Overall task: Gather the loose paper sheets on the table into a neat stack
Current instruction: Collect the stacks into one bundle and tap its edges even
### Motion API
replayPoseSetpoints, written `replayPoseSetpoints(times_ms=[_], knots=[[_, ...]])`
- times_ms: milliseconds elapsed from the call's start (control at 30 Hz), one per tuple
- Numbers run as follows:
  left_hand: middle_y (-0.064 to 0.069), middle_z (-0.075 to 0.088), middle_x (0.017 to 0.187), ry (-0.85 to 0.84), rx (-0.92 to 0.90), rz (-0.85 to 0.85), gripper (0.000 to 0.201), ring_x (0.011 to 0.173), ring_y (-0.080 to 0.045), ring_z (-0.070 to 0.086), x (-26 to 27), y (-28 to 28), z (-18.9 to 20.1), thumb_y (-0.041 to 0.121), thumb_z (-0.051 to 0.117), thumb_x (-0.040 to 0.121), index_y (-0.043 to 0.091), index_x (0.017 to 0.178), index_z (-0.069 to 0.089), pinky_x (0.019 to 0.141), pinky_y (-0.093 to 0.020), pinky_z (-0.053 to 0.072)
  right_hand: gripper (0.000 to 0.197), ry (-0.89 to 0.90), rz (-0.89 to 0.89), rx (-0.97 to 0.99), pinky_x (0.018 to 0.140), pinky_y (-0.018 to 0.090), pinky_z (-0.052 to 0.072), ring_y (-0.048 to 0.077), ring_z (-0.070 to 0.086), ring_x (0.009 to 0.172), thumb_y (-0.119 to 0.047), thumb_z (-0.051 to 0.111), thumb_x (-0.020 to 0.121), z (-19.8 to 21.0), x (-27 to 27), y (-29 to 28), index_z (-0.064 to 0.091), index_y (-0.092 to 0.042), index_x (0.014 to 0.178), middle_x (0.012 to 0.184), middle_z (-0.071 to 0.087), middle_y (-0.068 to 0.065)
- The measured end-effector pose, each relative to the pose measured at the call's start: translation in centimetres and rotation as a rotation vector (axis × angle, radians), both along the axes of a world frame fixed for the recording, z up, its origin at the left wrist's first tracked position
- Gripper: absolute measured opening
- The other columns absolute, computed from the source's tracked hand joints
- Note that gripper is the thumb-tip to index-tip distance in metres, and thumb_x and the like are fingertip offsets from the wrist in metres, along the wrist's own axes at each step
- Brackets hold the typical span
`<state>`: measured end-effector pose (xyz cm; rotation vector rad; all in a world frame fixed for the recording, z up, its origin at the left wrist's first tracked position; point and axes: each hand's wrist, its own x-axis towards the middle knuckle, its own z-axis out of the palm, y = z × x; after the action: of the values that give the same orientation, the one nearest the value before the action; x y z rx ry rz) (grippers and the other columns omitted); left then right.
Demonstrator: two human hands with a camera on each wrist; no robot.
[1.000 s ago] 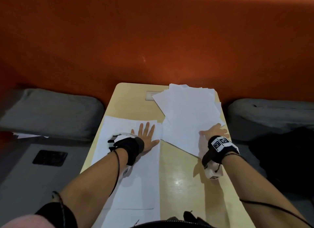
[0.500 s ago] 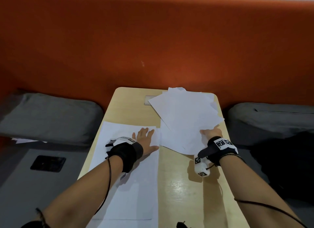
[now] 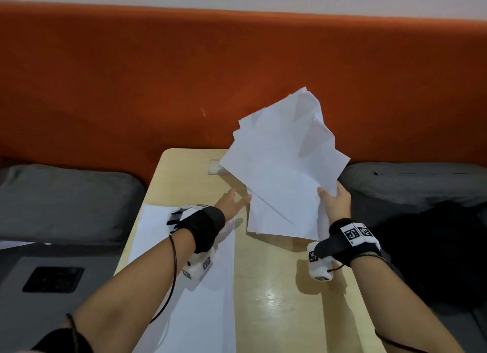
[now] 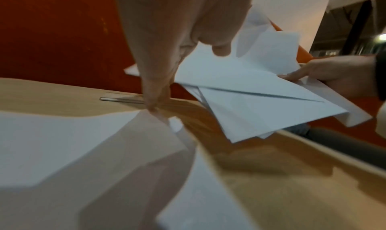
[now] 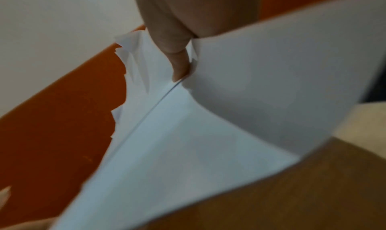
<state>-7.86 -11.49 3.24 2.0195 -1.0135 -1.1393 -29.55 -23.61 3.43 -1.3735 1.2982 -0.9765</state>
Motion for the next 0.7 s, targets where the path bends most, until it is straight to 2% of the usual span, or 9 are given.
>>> replayPoseSetpoints(times_ms=[133,267,333,400,433,500,567,633,700], knots=[[-0.025,0.043,0.139,0.325,-0.218,0.289,0.052,0.127,-0.041,0.042,-1.6,-1.5,2.7,0.032,0.053,0.093,0.000,0.133,0.043,0.107,-0.045,0.032,0.030,-0.193,0.089,0.063,0.074,0.015,0.047,0.011,0.060,0.091,0.001,0.053,0.091,2.0,-0.2,0.7,0.055,-0.008,0.119,0.105,0.062,0.000],[-0.023,0.051,0.131,0.386,-0.384,0.477,0.045,0.122,-0.038,0.049,-1.8,-0.8,5.4,0.010,0.059,0.089,-0.013,0.125,0.046,0.094,-0.031,0.044,0.024,-0.150,0.170,0.128,0.075,0.025,0.054,0.024,0.064,0.094,0.000,0.067,0.081,2.2,-0.4,0.5,0.059,-0.006,0.104,0.106,0.064,0.011],[-0.035,0.046,0.127,0.363,-0.447,0.480,0.049,0.120,-0.048,0.042,-1.8,0.1,6.2,0.003,0.058,0.089,-0.025,0.123,0.038,0.092,-0.037,0.044,0.027,-0.167,0.159,0.104,0.072,0.023,0.054,0.026,0.063,0.094,0.004,0.068,0.078,2.6,-0.4,0.6,0.060,-0.003,0.103,0.106,0.064,0.013],[-0.044,0.048,0.110,0.336,-0.428,0.461,0.045,0.104,-0.043,0.055,-1.7,1.1,6.6,0.002,0.059,0.088,-0.035,0.105,0.041,0.085,-0.043,0.045,0.041,-0.246,0.147,0.078,0.085,0.033,0.052,0.026,0.061,0.103,0.006,0.068,0.077,2.9,-0.2,0.8,0.058,0.000,0.116,0.114,0.064,0.013],[-0.041,0.059,0.083,0.303,-0.416,0.446,0.035,0.080,-0.024,0.067,-1.4,1.4,6.4,0.002,0.060,0.088,-0.031,0.082,0.051,0.073,-0.042,0.053,0.045,-0.288,0.134,0.070,0.089,0.037,0.050,0.026,0.061,0.106,0.005,0.068,0.077,3.0,-0.2,0.7,0.057,-0.002,0.120,0.118,0.063,0.013],[0.002,0.038,0.032,0.286,-0.408,0.440,0.046,0.030,0.001,0.039,-0.8,1.7,5.7,0.003,0.063,0.086,0.009,0.047,0.039,0.043,-0.021,0.039,0.043,-0.355,0.106,0.066,0.092,0.038,0.049,0.025,0.062,0.106,0.002,0.067,0.080,3.2,0.0,0.9,0.057,-0.004,0.121,0.119,0.064,0.011],[0.013,0.023,0.025,0.314,-0.412,0.447,0.057,0.023,0.000,0.028,-0.7,2.3,5.7,0.001,0.062,0.085,0.017,0.042,0.028,0.037,-0.012,0.031,0.034,-0.405,0.088,0.064,0.089,0.038,0.049,0.023,0.063,0.103,-0.005,0.064,0.085,3.5,0.2,1.3,0.060,-0.009,0.118,0.115,0.066,0.008],[0.012,0.034,0.026,0.335,-0.413,0.463,0.062,0.026,0.003,0.036,-0.3,2.8,4.8,0.000,0.061,0.085,0.019,0.030,0.037,0.044,-0.015,0.036,0.018,-0.387,0.081,0.054,0.082,0.034,0.050,0.019,0.062,0.095,-0.012,0.058,0.090,3.8,0.3,1.7,0.064,-0.016,0.107,0.105,0.067,0.003],[0.009,0.053,0.044,0.366,-0.397,0.473,0.040,0.038,0.002,0.050,0.4,3.2,3.9,0.009,0.067,0.083,0.009,0.045,0.054,0.057,-0.023,0.044,0.013,-0.356,0.080,0.043,0.073,0.032,0.047,0.016,0.059,0.083,-0.014,0.054,0.093,3.7,0.4,1.9,0.066,-0.018,0.094,0.092,0.066,0.001]])
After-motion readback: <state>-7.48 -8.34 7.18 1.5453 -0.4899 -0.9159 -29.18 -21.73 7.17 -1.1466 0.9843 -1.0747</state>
